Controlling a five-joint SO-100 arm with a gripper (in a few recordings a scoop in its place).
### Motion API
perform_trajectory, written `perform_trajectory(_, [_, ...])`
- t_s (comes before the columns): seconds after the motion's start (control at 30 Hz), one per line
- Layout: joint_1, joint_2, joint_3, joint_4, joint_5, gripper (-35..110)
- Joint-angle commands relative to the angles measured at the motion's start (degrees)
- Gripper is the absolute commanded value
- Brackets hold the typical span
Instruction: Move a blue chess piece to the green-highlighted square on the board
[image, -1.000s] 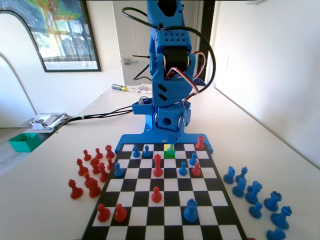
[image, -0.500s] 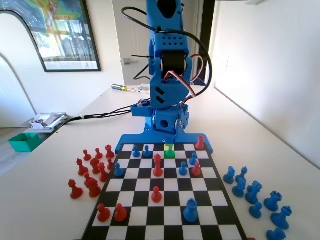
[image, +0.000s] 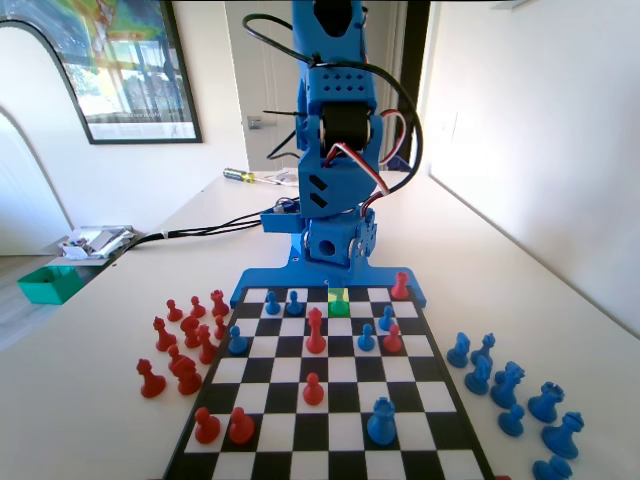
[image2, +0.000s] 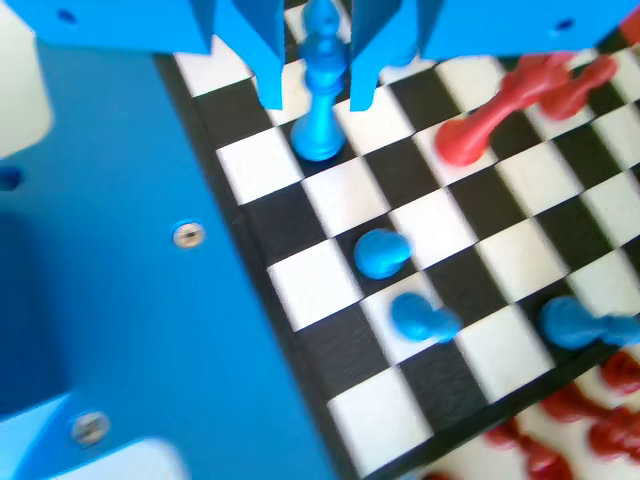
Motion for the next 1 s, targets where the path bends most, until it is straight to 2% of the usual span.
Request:
perform_trajectory(0.0, [-1.32,3.78,-5.01,5.45,0.88,13])
perform_trajectory(0.47, [-0.88,14.06,-23.12,28.65,4.04,13])
perform_trajectory(0.8, [-1.58,31.46,-28.74,39.99,20.13,1])
perform_trajectory(0.97, [-1.32,36.21,-33.66,47.55,28.12,1])
